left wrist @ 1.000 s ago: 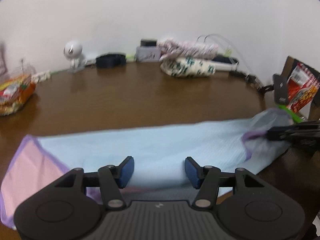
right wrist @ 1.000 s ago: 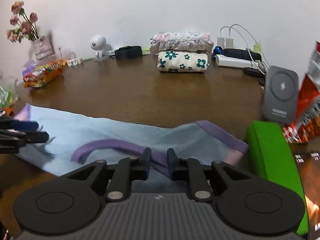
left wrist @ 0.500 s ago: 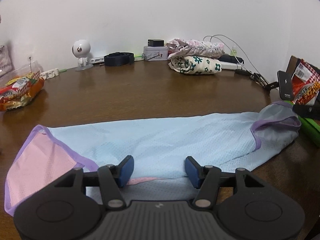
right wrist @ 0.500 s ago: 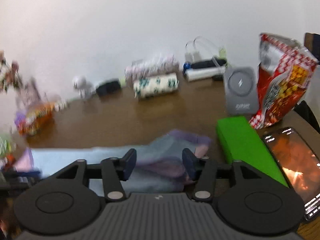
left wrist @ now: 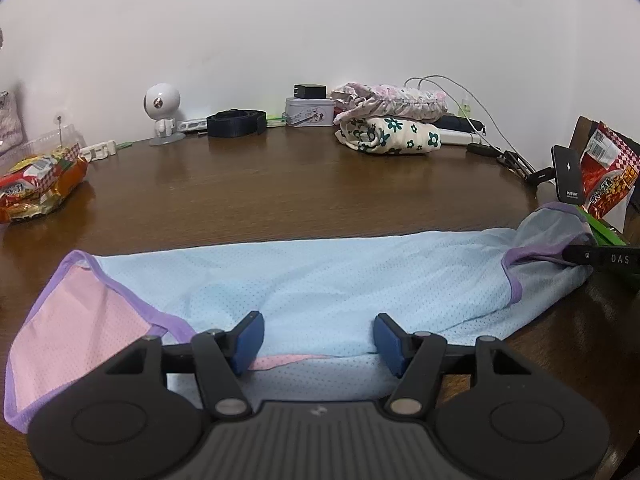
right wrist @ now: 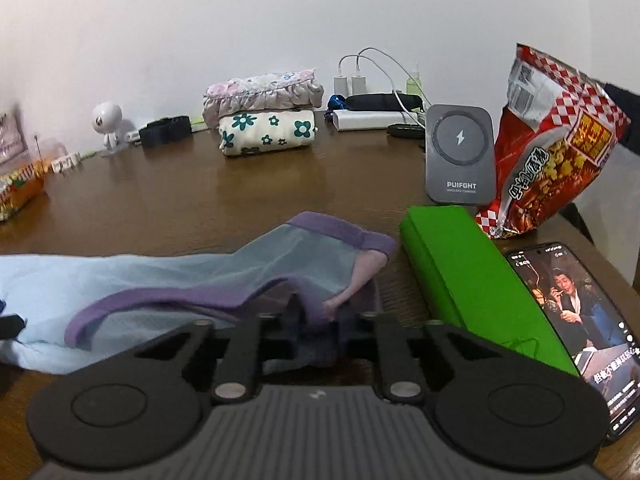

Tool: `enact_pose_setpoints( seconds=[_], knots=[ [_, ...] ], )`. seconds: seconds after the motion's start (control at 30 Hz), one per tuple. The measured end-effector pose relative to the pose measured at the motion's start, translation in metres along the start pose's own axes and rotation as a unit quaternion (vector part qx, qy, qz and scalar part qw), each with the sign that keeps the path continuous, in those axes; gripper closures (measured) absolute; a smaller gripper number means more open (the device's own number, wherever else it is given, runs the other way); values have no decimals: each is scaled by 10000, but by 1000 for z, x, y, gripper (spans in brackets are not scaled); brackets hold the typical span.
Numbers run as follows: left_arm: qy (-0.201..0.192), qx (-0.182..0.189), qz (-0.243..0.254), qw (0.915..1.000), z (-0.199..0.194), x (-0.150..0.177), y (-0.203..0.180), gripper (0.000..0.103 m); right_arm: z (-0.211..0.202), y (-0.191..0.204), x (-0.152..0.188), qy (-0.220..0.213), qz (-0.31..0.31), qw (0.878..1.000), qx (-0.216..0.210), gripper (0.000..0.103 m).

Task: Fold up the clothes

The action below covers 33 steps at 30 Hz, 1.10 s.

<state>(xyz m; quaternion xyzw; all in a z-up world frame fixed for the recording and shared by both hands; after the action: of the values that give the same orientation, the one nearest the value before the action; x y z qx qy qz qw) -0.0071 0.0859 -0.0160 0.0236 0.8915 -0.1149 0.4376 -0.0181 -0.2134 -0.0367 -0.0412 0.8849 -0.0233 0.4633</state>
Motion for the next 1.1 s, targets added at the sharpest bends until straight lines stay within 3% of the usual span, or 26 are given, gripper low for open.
enact_pose_setpoints(
  seconds=[0.13, 0.3, 0.43, 0.57, 0.63, 0.67, 0.73, 0.8, 0.83, 1.0, 1.1],
  knots=[
    [13, 87, -287, 9995, -7, -4, 6, 43, -6, -2, -5, -194, 170, 9995, -208, 96],
    [-360, -128, -782, 9962, -35, -16, 33, 43, -41, 20, -41, -1119, -122, 9908, -745, 96],
    [-547, -594, -1133, 9903, -58, -16, 63, 43, -52, 84, -64, -1484, -793, 9716, -1665, 96],
    [-547, -891, -1354, 9853, -75, -3, 81, 38, -38, 167, -60, -1113, -1489, 9512, -2461, 94],
    [-479, -980, -1427, 9837, -80, 6, 87, 38, -18, 198, -53, -633, -1703, 9501, -2535, 78],
    [-437, -1014, -1465, 9830, -81, 9, 89, 38, -8, 210, -49, -364, -1802, 9489, -2567, 64],
    [-408, -1092, -1503, 9818, -84, 13, 93, 38, -19, 206, -51, -449, -1875, 9449, -2645, 54],
    [-395, -1191, -1537, 9801, -86, 14, 98, 38, -30, 202, -53, -534, -1949, 9408, -2723, 27],
    [-405, -1272, -1570, 9785, -88, 14, 101, 38, -35, 199, -54, -581, -1978, 9386, -2766, 23],
    [-456, -1659, -1664, 9709, -96, 12, 114, 38, -58, 149, -92, -905, -2012, 9280, -3002, 23],
    [-422, -1741, -1958, 9642, -93, 15, 121, 38, -29, 156, -127, -856, -2688, 9199, -2724, 26]
  ],
)
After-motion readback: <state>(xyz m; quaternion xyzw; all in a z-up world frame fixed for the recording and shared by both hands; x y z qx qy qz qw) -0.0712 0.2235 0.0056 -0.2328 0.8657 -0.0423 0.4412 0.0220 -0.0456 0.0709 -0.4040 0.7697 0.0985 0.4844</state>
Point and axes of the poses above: each gripper's, at about its wrist camera, not at the fingertips, and z roughly the way its jaws point, y to its left, x to its underside, the point moved 5 cm from there along z, roughly the way its jaws point, and after that the axes turned 12 degrees about -z, right-handed, at the moved point
